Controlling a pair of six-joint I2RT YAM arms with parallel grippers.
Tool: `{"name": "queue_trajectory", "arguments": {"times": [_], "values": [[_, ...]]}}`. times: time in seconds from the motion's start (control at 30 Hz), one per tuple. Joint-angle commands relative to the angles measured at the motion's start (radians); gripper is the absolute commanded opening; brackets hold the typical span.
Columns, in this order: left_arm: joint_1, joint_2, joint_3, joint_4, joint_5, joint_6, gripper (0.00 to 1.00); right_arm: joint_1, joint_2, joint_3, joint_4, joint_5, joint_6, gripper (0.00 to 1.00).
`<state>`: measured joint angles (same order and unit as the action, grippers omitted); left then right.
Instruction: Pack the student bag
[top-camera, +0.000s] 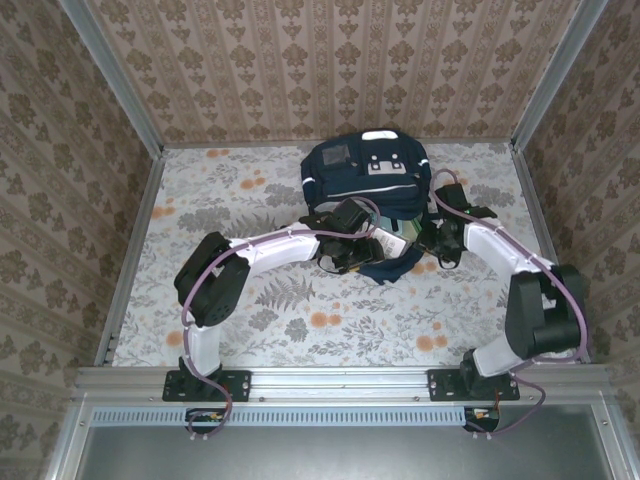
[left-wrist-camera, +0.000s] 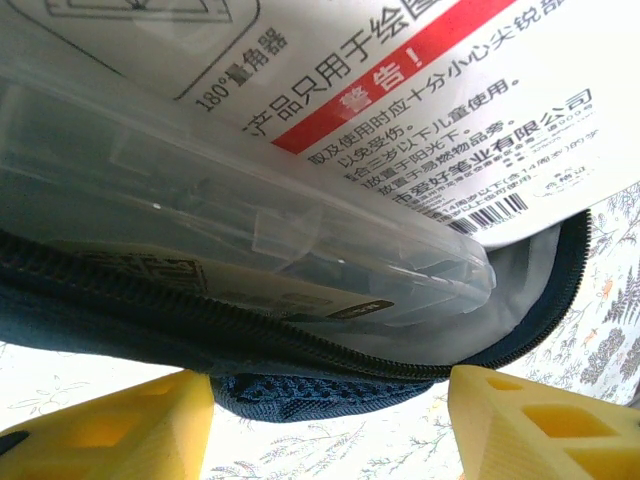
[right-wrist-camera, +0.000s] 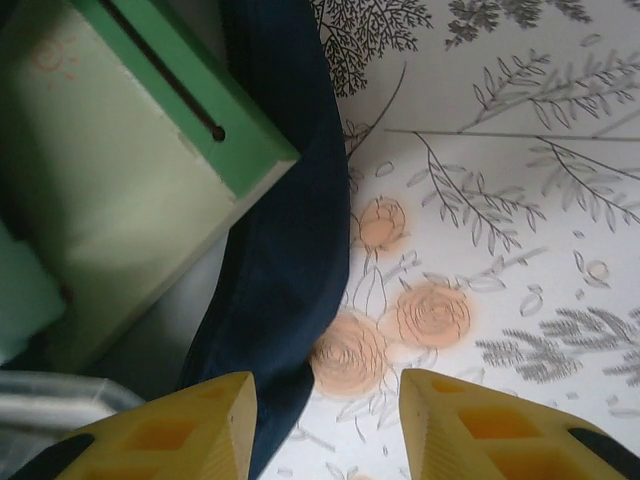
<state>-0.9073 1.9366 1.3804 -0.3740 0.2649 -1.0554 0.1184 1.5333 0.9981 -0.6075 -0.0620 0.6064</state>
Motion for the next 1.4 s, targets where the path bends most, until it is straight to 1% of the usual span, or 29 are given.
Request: {"name": "queue_trajectory", "arguments": {"times": [0.0, 0.1, 0.27, 0.37, 0.47, 0.67, 0.77, 0.83, 0.93, 1.07, 1.13, 1.23, 1.3, 1.37], "values": [[0.01, 0.027, 0.004, -0.013, -0.001, -0.013, 0.64, 0.003, 0.074, 0.049, 0.006, -0.01, -0.003, 0.39], [0.007, 0.031, 0.007, -0.015, 0.003, -0.011, 0.64, 0.003, 0.115, 0.063, 0.03, 0.011, -0.003, 0.35], [0.002, 0.042, 0.015, -0.022, 0.013, -0.006, 0.64, 0.001, 0.158, 0.087, 0.109, 0.021, -0.005, 0.2], [0.003, 0.047, 0.025, -0.028, 0.017, 0.0, 0.64, 0.001, 0.211, 0.13, 0.126, 0.023, -0.005, 0.15], [0.002, 0.05, 0.032, -0.037, 0.02, 0.006, 0.64, 0.003, 0.257, 0.173, 0.14, 0.001, -0.004, 0.12], [0.003, 0.059, 0.046, -0.043, 0.029, 0.015, 0.64, 0.003, 0.338, 0.232, 0.195, -0.071, 0.023, 0.13], [0.008, 0.06, 0.06, -0.062, 0.027, 0.026, 0.64, 0.003, 0.341, 0.236, 0.23, -0.111, 0.053, 0.13], [0.014, 0.045, 0.066, -0.083, 0.002, 0.042, 0.63, 0.003, 0.328, 0.228, 0.241, -0.121, 0.068, 0.14], [0.013, 0.02, 0.132, -0.168, -0.074, 0.114, 0.63, 0.002, 0.308, 0.22, 0.227, -0.106, 0.072, 0.14], [-0.005, 0.008, 0.217, -0.247, -0.151, 0.265, 0.6, -0.006, 0.272, 0.195, 0.21, -0.087, 0.071, 0.15], [-0.018, 0.002, 0.231, -0.252, -0.172, 0.314, 0.59, -0.019, 0.227, 0.146, 0.259, -0.112, 0.079, 0.2], [-0.02, -0.007, 0.212, -0.206, -0.183, 0.343, 0.59, -0.057, 0.17, 0.069, 0.355, -0.16, 0.105, 0.29], [-0.02, -0.002, 0.207, -0.188, -0.214, 0.361, 0.59, -0.091, 0.161, 0.034, 0.423, -0.212, 0.13, 0.34], [-0.019, 0.011, 0.212, -0.19, -0.251, 0.372, 0.6, -0.118, 0.18, 0.027, 0.461, -0.261, 0.146, 0.35]]}}
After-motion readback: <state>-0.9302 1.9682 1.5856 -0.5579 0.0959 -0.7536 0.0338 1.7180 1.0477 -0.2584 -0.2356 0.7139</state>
